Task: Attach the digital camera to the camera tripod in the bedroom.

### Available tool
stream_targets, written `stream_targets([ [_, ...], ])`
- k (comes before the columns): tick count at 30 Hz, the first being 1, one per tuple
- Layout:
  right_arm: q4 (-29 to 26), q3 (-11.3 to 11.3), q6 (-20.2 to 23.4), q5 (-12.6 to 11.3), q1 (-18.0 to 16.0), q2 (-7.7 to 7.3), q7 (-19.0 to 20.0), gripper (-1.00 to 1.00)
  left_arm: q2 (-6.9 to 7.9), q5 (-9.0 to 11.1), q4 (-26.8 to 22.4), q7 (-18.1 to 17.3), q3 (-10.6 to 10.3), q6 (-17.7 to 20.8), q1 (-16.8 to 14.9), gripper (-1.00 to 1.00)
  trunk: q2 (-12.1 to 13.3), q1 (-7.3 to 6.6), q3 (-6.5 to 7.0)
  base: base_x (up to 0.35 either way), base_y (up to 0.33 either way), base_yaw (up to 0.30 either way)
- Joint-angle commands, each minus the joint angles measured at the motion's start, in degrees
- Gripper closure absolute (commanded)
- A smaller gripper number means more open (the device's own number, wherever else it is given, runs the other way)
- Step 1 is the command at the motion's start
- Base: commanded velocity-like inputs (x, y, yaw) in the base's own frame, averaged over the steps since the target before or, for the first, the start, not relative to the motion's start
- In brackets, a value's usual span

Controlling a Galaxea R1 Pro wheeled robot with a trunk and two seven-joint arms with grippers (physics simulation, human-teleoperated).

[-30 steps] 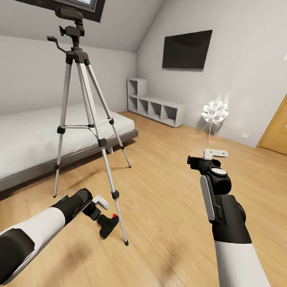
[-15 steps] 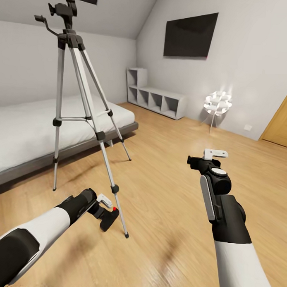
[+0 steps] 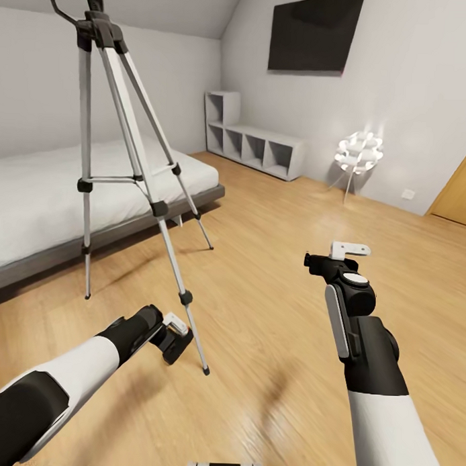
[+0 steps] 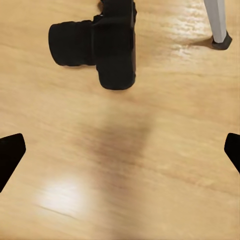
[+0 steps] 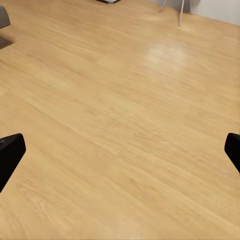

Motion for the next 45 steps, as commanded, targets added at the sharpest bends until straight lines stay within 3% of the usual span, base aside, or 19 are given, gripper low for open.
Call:
stream_targets([
  [1, -0.05, 0.05, 0.30, -0.03, -0.04, 0.01, -0.26, -1.00, 0.06, 0.02, -0.20, -0.15, -0.31, 0.24, -0.04, -1.00, -0.04, 0.01, -0.28, 0.000, 0.000, 0.000],
  [12, -0.05, 0.05, 0.30, -0.03, -0.04, 0.01, -0.27, -1.00, 0.36, 0.02, -0.50, 1.36, 0.03, 0.20, -0.04, -1.00, -0.19, 0.29, -2.71, 0.000, 0.000, 0.000],
  [21, -0.05, 0.05, 0.30, -0.03, -0.04, 0.01, -0.26, -1.00, 3.73, 0.02, -6.93, 1.47, 0.46, 0.27, -0.04, -1.00, -0.31, 0.53, -4.71, 0.000, 0.000, 0.000],
  [22, -0.05, 0.05, 0.30, -0.03, -0.04, 0.01, -0.27, -1.00, 3.99, 0.03, -7.57, 1.46, 0.99, 0.29, -0.04, -1.00, -0.32, 0.55, -4.93, 0.000, 0.000, 0.000],
  [24, -0.05, 0.05, 0.30, -0.03, -0.04, 0.01, -0.25, -1.00, 4.31, 0.05, -8.47, 1.36, 4.93, 0.25, -0.04, -1.00, -0.35, 0.60, -5.37, 0.000, 0.000, 0.000],
  [26, -0.05, 0.05, 0.30, -0.03, -0.04, 0.01, -0.26, -1.00, 4.34, 0.05, -8.65, 1.34, 6.71, 0.25, -0.04, -1.00, -0.37, 0.65, -5.82, 0.000, 0.000, 0.000],
  [31, -0.05, 0.05, 0.30, -0.03, -0.04, 0.01, -0.27, -1.00, 4.29, 0.07, -8.50, 1.31, 8.21, 0.24, -0.04, -1.00, -0.37, 0.65, -5.82, 0.000, 0.000, 0.000],
  [45, -0.05, 0.05, 0.30, -0.03, -0.04, 0.01, -0.28, -1.00, 4.19, 0.14, -6.93, 1.29, 8.40, 0.24, -0.04, -1.00, -0.37, 0.65, -5.82, 0.135, 0.016, 0.000],
])
